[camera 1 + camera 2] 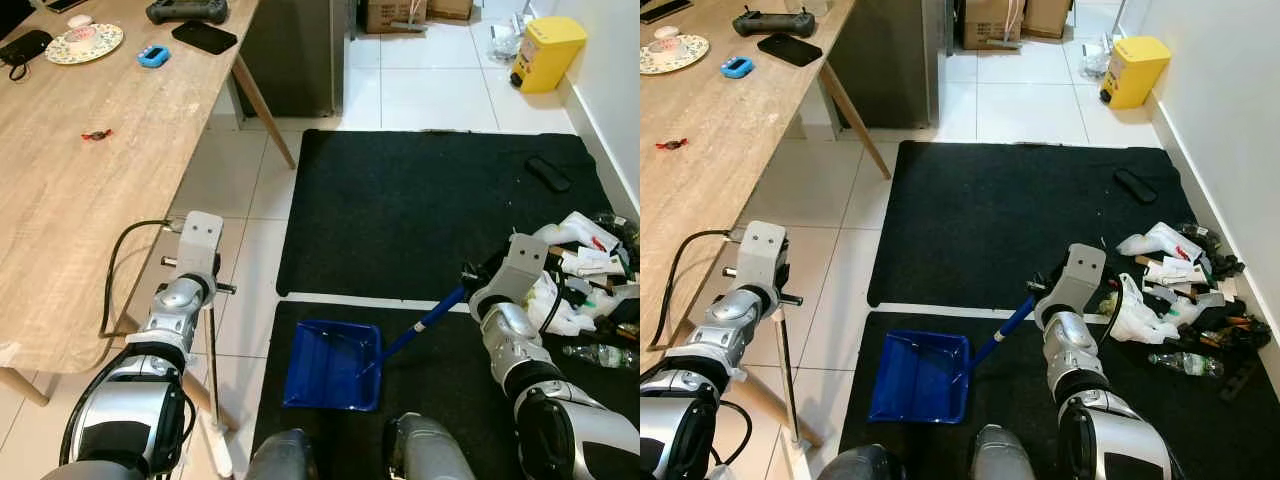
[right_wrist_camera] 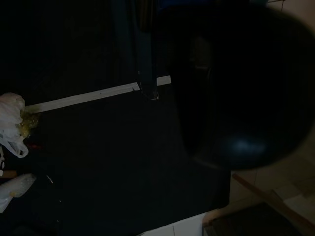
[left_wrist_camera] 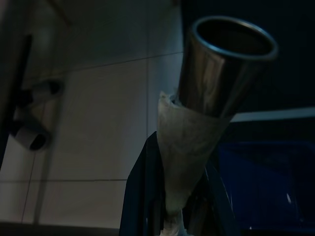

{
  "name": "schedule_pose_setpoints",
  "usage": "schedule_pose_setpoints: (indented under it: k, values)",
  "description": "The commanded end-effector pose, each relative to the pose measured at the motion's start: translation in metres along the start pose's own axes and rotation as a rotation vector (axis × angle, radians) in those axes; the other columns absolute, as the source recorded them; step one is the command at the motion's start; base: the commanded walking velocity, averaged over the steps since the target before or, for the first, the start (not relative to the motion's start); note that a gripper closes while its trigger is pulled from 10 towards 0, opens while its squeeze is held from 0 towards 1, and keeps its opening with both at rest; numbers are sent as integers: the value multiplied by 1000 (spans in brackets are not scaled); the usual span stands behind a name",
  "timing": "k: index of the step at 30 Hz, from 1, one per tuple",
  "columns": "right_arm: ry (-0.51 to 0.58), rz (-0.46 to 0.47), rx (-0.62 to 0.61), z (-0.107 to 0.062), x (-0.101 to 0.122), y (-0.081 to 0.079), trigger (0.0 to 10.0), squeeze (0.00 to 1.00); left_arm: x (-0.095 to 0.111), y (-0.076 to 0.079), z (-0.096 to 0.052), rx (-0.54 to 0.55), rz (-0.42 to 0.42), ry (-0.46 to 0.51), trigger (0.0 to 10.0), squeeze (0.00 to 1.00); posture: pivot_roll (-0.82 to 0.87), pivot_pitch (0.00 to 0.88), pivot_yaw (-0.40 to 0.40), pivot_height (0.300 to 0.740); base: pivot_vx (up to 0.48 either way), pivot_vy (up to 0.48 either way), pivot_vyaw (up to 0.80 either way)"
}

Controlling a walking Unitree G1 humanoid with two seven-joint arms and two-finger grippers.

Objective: Sweep floor

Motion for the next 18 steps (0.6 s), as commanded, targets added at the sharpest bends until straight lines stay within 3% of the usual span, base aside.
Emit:
schedule_pose_setpoints:
  k: [1,11,18]
  values:
    - [9,14,11,0,2,-2,10000,0,3,1,0,14,-41,35,10000,0,20,0,31,740,0,0,0]
    - [-3,1,26,1,1,-6,10000,0,3,2,-3,35,-175,79,10000,0,25,0,22,740,0,0,0]
    - [-8,-2,26,1,0,-5,10000,0,1,-1,-4,47,-199,81,10000,0,27,0,19,740,335,0,0]
Point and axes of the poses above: a point about 5 cm out from each wrist's last joint towards the gripper, its own z axis pointing out of the wrist towards the gripper, its own x axis along the axis of the wrist's last joint, y = z × x, the point moved 3 cm from there along z, pointing out of the wrist towards the gripper, and after that the axes turned 2 degrees about z, right-handed, at the moved point
